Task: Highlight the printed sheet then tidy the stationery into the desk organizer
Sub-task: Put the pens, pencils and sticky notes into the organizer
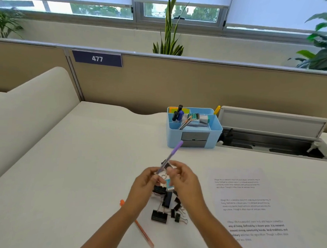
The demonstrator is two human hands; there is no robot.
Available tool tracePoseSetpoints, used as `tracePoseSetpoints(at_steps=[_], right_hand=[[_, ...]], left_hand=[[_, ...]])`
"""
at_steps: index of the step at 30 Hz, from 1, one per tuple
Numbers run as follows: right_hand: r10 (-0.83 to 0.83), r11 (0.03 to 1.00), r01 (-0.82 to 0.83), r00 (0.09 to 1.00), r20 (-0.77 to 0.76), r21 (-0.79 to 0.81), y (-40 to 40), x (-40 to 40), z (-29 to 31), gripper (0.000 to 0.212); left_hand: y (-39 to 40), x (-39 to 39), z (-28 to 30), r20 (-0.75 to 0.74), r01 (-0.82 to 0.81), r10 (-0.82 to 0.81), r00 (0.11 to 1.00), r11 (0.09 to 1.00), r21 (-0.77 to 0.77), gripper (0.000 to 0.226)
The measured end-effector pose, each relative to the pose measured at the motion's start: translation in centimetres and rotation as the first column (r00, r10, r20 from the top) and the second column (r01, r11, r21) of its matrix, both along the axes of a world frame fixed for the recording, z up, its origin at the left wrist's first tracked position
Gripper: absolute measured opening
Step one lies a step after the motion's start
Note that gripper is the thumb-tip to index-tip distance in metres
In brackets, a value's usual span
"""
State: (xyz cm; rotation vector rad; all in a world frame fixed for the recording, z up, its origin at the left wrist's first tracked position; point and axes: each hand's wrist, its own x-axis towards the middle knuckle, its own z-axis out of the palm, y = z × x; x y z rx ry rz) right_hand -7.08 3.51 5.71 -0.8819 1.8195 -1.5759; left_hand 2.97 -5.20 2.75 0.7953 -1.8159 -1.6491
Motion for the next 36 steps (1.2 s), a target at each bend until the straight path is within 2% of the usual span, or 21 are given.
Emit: tracePoseSetpoints(at_steps=[5, 9, 11, 13, 15, 17, 19, 21, 25, 27, 29, 30, 31, 34, 36], right_hand=[[-0.093, 0.994, 0.094, 0.995, -0.018, 0.048, 0.0, -2.5, 1.0, 0.015], [-0.23, 0.971, 0.229, 0.973, 0.003, 0.071, -0.1, -3.0, 0.8, 0.018], [-0.349, 0.936, 0.344, 0.935, 0.065, 0.075, -0.3, -3.2, 0.8, 0.021], [-0.419, 0.908, 0.404, 0.885, 0.205, 0.112, -0.6, -3.5, 0.9, 0.018], [-0.416, 0.909, 0.385, 0.859, 0.297, 0.159, -0.7, -4.1, 1.2, 0.016], [-0.356, 0.932, 0.312, 0.887, 0.293, 0.186, -0.5, -4.7, 1.6, 0.021], [-0.306, 0.948, 0.265, 0.906, 0.291, 0.174, -0.2, -5.6, 2.3, 0.021], [-0.277, 0.96, 0.252, 0.915, 0.294, 0.122, -0.3, -6.7, 3.4, 0.02], [-0.29, 0.956, 0.294, 0.926, 0.243, 0.018, -0.8, -10.2, 6.2, 0.013], [-0.327, 0.941, 0.336, 0.929, 0.175, -0.027, -1.4, -12.3, 7.5, 0.013], [-0.349, 0.932, 0.357, 0.93, 0.113, -0.063, -2.1, -14.4, 8.6, 0.018], [-0.348, 0.933, 0.354, 0.933, 0.088, -0.068, -2.7, -15.4, 9.0, 0.019], [-0.341, 0.937, 0.345, 0.938, 0.065, -0.058, -3.4, -16.2, 9.1, 0.02], [-0.333, 0.942, 0.334, 0.941, 0.058, -0.024, -5.5, -18.3, 8.8, 0.02], [-0.35, 0.936, 0.352, 0.933, 0.077, -0.006, -6.7, -19.5, 8.2, 0.023]], left_hand=[[0.8, 0.1, -1.0, -0.033, 0.064, -0.065, 0.997, 0.997, -0.034, 0.015], [1.0, -0.5, -1.1, -0.036, 0.112, -0.114, 0.993, 0.993, -0.042, 0.02], [1.4, -1.0, -0.6, -0.038, 0.145, -0.146, 0.988, 0.989, -0.038, 0.018], [1.7, -1.6, -0.1, -0.04, 0.164, -0.166, 0.985, 0.986, -0.038, 0.02], [1.9, -1.9, 0.0, -0.051, 0.161, -0.163, 0.985, 0.986, -0.037, 0.02], [1.8, -2.0, 0.0, -0.04, 0.155, -0.157, 0.987, 0.986, -0.057, 0.019], [1.6, -2.1, -0.3, 0.029, 0.166, -0.164, 0.986, 0.982, -0.091, 0.019], [0.8, -1.8, -0.4, 0.163, 0.204, -0.178, 0.971, 0.966, -0.16, 0.024], [-2.6, 0.5, -1.1, 0.483, 0.327, -0.098, 0.87, 0.848, -0.417, 0.04], [-4.6, 2.6, -1.4, 0.579, 0.399, -0.017, 0.815, 0.741, -0.54, 0.04], [-6.1, 4.4, -1.8, 0.603, 0.479, 0.044, 0.796, 0.562, -0.674, 0.054], [-6.7, 5.2, -1.8, 0.631, 0.525, 0.056, 0.773, 0.501, -0.688, 0.061], [-7.1, 5.8, -1.8, 0.669, 0.566, 0.058, 0.741, 0.481, -0.67, 0.065], [-7.3, 6.8, -2.1, 0.779, 0.633, 0.019, 0.627, 0.57, -0.524, 0.063], [-7.2, 7.0, -2.2, 0.794, 0.639, -0.037, 0.606, 0.617, -0.459, 0.058]])
